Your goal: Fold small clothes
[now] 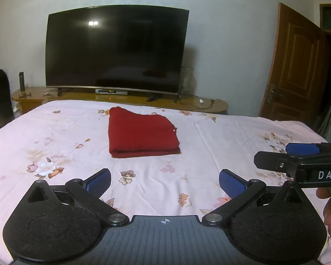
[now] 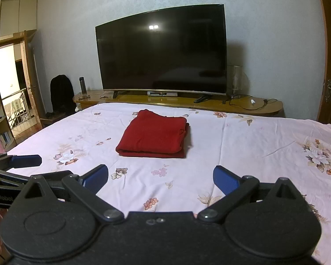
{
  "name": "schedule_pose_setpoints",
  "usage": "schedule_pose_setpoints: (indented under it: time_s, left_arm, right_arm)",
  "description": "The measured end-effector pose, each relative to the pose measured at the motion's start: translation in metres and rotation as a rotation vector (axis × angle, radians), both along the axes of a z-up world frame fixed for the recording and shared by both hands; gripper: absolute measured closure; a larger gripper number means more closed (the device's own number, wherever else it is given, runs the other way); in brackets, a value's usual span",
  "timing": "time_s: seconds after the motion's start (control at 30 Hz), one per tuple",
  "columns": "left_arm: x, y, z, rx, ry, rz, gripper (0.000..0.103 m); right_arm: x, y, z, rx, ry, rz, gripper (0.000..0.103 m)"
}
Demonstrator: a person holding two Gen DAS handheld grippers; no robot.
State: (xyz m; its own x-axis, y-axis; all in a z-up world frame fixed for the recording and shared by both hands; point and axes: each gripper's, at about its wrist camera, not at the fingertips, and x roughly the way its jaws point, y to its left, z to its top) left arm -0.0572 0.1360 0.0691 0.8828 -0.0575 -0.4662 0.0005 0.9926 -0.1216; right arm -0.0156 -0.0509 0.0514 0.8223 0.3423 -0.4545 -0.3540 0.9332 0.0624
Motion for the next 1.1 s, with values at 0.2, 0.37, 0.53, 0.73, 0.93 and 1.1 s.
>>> schedule_pose_setpoints:
  time_s: [0.2, 0.37, 0.53, 0.73, 0.93, 1.1]
  left_arm:
    - [0.0005, 0.0001, 0.0001, 0.0, 0.001, -0.001, 0.0]
    - [0.0006, -0.0006, -0.0001, 0.001, 0.002, -0.002, 0.0]
    - [0.0028, -0.0037, 0.0004, 0.004, 0.003, -0.008, 0.0]
    - [0.0044, -0.0058, 0.0005, 0.007, 0.006, -0.012, 0.0]
    - [0.0048, -0.0066, 0.0005, 0.01, 0.007, -0.01, 0.0]
    - [0.0055, -0.0069, 0.0006, 0.009, 0.01, -0.014, 0.0]
  right_arm:
    - [0.0018, -0.0002, 0.0001, -0.004, 0.002, 0.003, 0.002]
    - [0.0022, -0.0013, -0.0003, -0.003, -0.005, 0.008, 0.002]
    - [0.0019, -0.0031, -0.0013, -0.003, -0.003, 0.007, 0.002]
    - [0.0026, -0.0039, -0.0011, -0.004, -0.002, 0.007, 0.002]
    - [0.003, -0.0051, -0.0012, -0.003, -0.003, 0.008, 0.001]
    - [0.0032, -0.0053, -0.0012, -0.003, -0.002, 0.007, 0.001]
